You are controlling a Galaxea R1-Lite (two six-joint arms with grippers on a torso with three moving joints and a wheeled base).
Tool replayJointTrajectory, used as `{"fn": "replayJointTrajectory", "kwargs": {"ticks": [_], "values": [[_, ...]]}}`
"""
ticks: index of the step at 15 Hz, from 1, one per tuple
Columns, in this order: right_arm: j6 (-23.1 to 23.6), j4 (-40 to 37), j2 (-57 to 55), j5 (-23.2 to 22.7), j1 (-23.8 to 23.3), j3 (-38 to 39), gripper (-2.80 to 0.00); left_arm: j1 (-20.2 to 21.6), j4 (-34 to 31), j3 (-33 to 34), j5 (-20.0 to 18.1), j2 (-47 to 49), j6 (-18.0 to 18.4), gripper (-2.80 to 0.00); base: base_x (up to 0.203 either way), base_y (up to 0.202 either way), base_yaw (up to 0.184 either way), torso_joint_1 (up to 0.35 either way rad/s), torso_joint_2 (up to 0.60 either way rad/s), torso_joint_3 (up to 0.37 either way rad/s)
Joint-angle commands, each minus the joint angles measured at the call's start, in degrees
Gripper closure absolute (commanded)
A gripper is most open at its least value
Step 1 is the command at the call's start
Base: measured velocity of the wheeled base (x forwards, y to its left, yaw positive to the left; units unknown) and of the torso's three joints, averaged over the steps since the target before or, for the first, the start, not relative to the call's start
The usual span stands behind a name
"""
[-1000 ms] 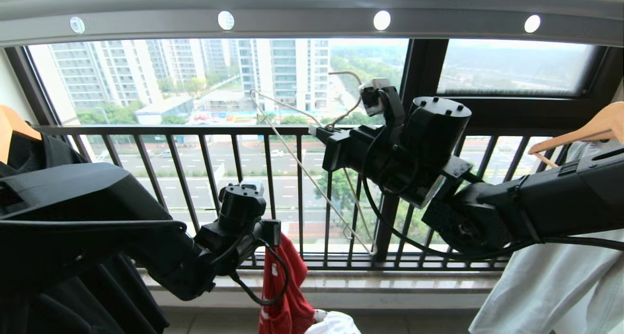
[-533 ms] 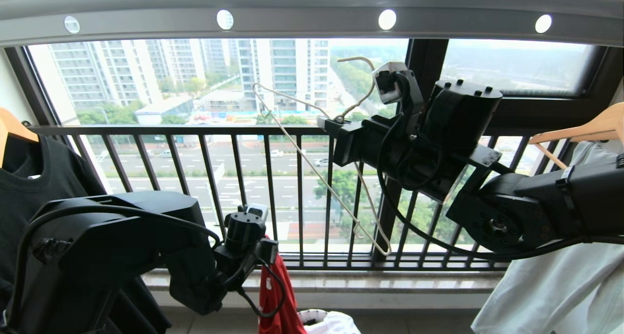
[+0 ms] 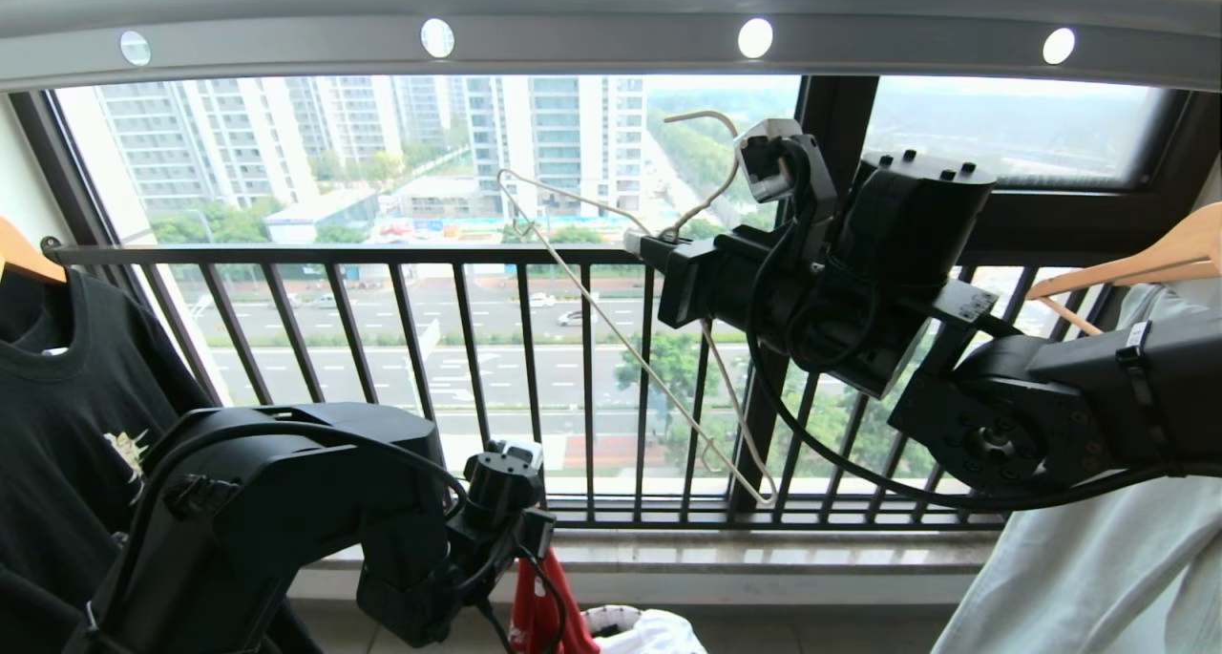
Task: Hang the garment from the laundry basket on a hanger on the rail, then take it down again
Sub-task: Put clothes in the basket
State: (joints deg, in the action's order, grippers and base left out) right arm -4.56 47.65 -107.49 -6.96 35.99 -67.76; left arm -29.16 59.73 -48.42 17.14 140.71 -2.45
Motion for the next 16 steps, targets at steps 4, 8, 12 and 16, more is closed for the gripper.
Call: {"fn": "replayJointTrajectory", "kwargs": {"ticks": [4,8,12,16], "values": [[-0.01,0.25,0.09,0.02,0.05,-0.01,0.0,-0.02,0.21,0.25,0.26,0.62,1.04,-2.8,0.0,0.0,0.0,0.0,0.0,0.0],[0.02,0.25,0.09,-0.07,0.05,0.08,0.0,0.01,0.47,1.58,0.27,0.25,3.14,-2.8,0.0,0.0,0.0,0.0,0.0,0.0],[1.49,0.34,0.0,-0.07,0.14,0.26,0.0,0.1,0.41,2.18,0.29,-0.56,3.76,-2.8,0.0,0.0,0.0,0.0,0.0,0.0],[1.49,0.42,-0.09,-0.07,0.14,0.26,0.0,0.81,0.21,2.92,0.26,-5.84,4.1,-2.8,0.0,0.0,0.0,0.0,0.0,0.0]]}}
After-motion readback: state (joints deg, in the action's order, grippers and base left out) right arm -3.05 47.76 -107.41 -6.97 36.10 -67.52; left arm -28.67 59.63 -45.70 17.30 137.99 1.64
